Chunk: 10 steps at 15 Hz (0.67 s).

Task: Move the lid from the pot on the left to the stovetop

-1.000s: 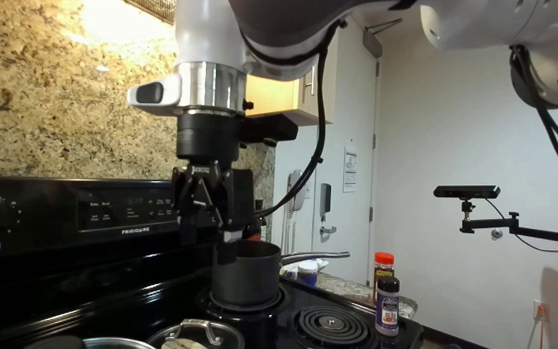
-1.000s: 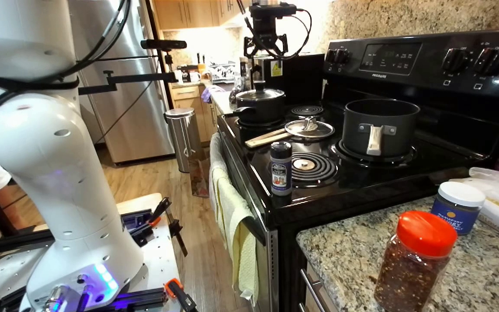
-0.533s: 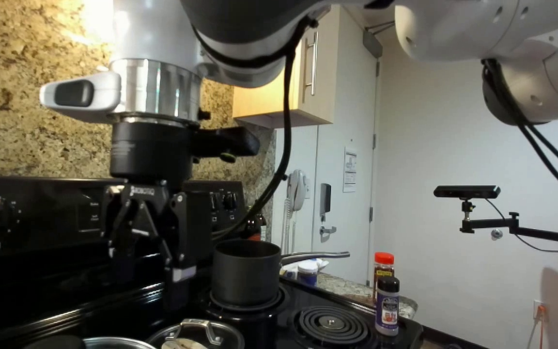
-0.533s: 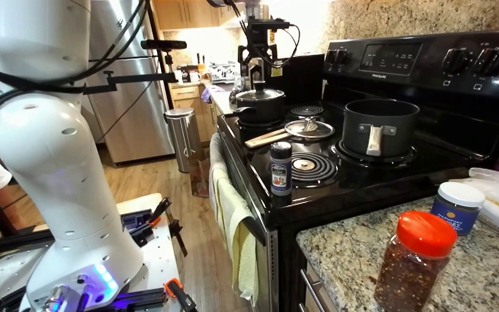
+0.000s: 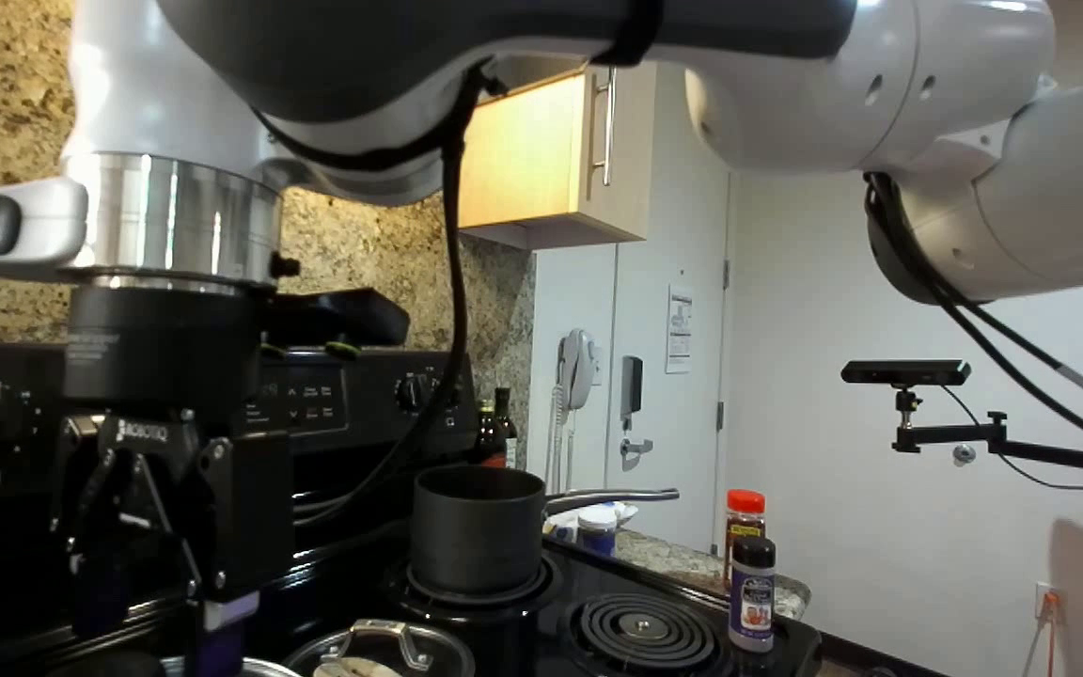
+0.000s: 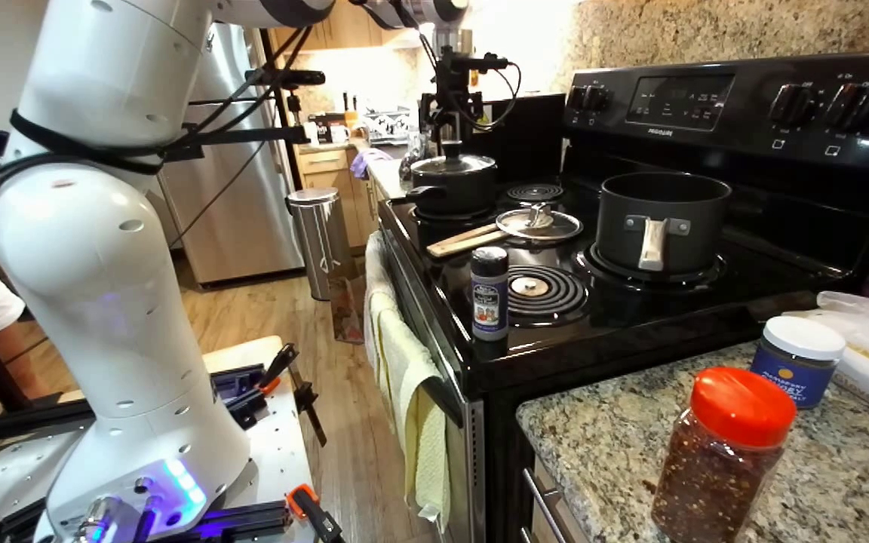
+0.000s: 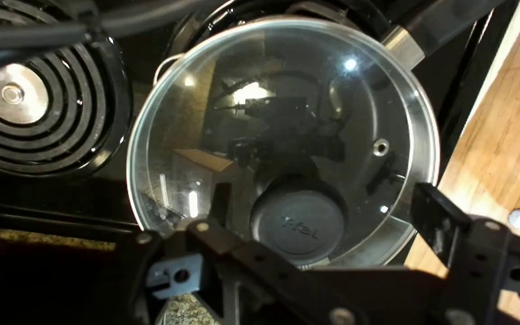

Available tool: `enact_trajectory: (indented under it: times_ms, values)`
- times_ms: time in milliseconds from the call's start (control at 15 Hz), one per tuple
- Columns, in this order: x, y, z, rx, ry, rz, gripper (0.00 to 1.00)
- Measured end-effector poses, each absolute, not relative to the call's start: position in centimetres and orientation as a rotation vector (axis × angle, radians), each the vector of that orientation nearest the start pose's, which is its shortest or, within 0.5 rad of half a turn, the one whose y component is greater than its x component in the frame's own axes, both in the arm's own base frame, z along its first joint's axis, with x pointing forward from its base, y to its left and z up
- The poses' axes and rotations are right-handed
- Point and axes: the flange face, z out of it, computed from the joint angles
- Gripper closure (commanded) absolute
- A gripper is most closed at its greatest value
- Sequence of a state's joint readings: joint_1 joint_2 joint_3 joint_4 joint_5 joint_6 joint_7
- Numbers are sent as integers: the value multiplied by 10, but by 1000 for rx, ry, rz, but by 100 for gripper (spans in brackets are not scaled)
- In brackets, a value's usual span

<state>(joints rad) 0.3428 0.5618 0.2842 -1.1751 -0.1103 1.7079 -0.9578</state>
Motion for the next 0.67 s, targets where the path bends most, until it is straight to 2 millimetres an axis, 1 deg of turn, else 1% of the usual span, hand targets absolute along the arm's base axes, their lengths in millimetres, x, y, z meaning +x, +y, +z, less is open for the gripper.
enact_trajectory:
  times_ms: [200, 267, 333, 400, 467, 667]
  values:
    - [621, 374, 470, -2177, -2189, 6, 0]
    - [623, 376, 469, -2171, -2190, 2, 25]
    - [626, 378, 468, -2168, -2190, -2, 27]
    - [628, 380, 467, -2166, -2190, -1, 33]
    - [630, 381, 467, -2166, -2189, 1, 41]
    - [630, 383, 467, -2164, -2188, 20, 59]
